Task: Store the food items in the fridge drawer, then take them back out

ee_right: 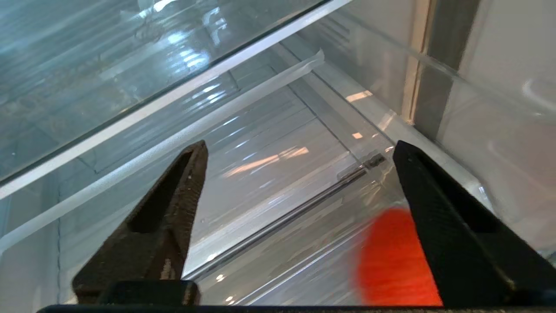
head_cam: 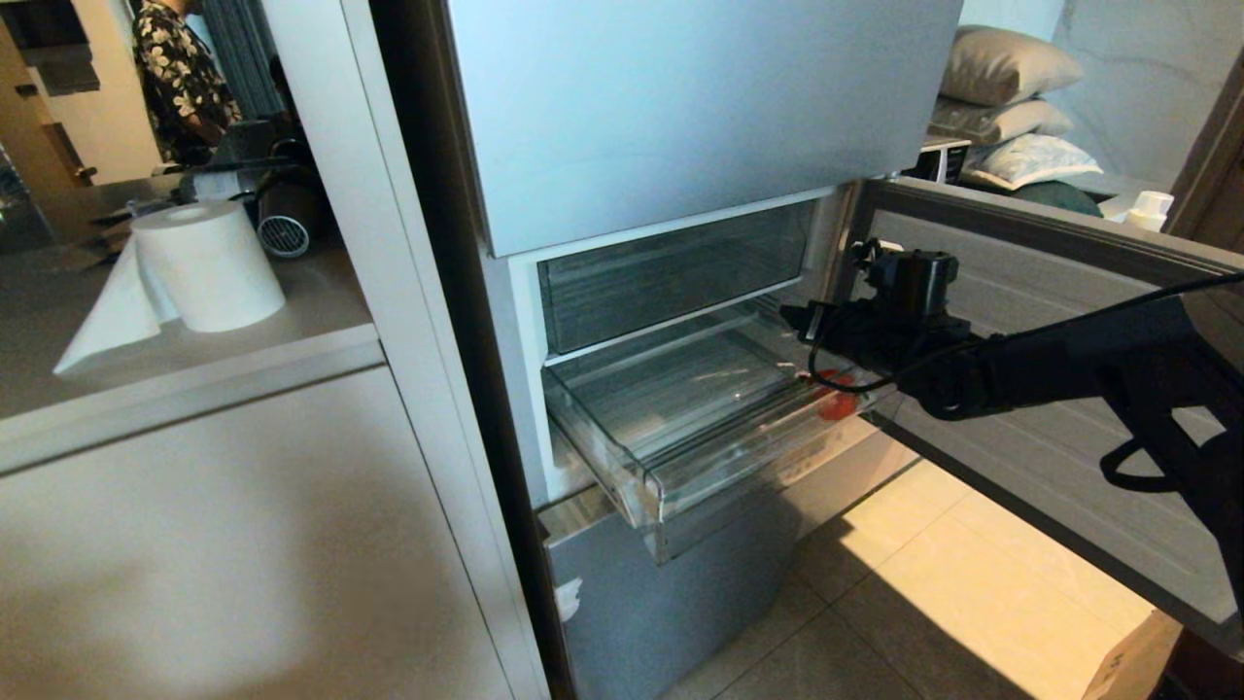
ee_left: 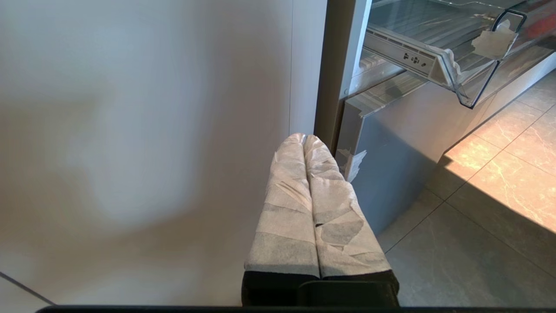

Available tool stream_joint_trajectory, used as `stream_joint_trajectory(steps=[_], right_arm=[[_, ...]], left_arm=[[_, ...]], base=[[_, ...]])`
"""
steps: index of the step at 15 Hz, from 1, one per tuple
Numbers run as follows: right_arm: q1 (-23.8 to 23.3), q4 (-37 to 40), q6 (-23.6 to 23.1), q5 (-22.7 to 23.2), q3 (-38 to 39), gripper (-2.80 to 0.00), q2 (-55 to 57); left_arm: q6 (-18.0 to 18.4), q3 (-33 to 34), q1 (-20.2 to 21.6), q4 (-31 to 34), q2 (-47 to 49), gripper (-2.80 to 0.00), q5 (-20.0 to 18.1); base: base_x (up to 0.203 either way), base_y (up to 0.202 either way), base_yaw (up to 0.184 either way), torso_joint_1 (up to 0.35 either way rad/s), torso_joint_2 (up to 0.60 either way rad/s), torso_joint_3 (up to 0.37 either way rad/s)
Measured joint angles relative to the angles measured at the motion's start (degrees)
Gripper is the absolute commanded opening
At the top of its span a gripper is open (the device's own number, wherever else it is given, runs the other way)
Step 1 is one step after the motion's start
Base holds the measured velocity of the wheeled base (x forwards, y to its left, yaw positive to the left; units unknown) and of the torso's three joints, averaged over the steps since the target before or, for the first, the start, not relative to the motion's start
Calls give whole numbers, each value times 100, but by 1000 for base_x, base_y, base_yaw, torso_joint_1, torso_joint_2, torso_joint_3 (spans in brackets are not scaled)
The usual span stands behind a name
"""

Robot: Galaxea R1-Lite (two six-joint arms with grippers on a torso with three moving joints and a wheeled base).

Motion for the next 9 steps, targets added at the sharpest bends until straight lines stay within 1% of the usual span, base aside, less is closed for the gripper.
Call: stream_joint_trajectory(steps=[2,3,6,9], right_arm=[[0,165,36,4,57,0,-113],[0,248,68,7,160,-280,-271],[32,426,96,4,830,-280,-1179],[51,492,104,-31,1982,-280,-2661]], left_arm=[[-2,0,0,2,0,-280,0],[-2,0,0,0,0,-280,0],[-2,0,0,0,0,-280,0],[0,0,0,2,0,-280,0]], base=[[0,0,0,0,0,0],[0,0,0,0,0,0],[0,0,0,0,0,0],[0,0,0,0,0,0]])
